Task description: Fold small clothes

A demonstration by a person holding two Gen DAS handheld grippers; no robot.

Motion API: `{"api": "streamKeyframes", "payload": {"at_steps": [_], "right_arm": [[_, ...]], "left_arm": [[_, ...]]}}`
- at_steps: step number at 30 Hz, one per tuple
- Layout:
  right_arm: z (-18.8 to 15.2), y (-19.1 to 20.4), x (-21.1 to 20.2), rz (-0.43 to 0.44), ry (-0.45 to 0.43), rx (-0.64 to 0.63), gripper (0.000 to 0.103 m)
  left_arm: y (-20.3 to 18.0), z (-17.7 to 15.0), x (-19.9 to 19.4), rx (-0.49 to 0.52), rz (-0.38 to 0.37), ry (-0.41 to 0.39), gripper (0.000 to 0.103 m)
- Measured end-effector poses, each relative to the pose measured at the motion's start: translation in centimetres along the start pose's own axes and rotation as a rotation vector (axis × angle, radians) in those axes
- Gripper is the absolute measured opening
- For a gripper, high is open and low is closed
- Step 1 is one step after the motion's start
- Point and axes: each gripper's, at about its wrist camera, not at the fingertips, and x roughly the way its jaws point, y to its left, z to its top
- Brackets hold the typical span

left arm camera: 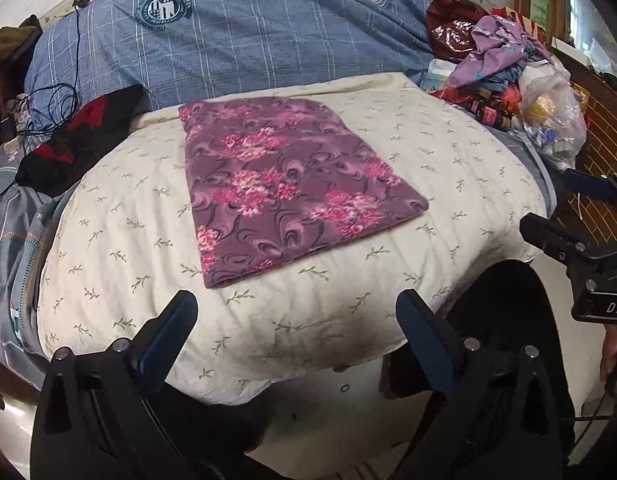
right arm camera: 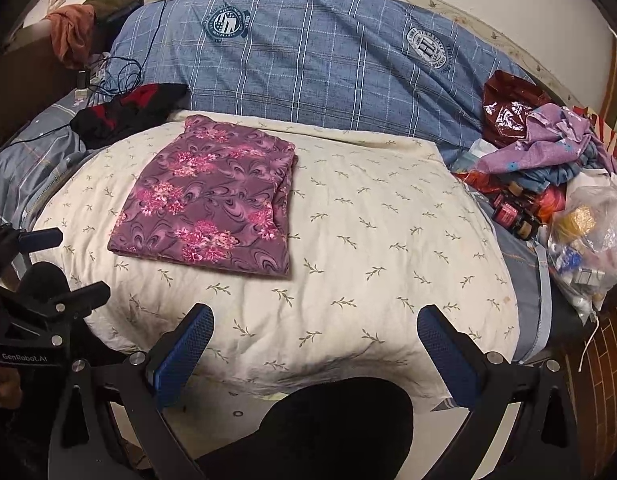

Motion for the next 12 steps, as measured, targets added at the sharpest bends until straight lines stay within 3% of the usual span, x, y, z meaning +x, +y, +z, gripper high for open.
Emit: {"api": "streamKeyframes", "payload": {"at_steps": [12], "right_arm": [[0.3,0.0,-1.8,-0.046,-0.071,-0.011,0.103]], "left_arm": [[0.2,0.3,-2.2,-0.028,0.061,-0.099,0.1]]}}
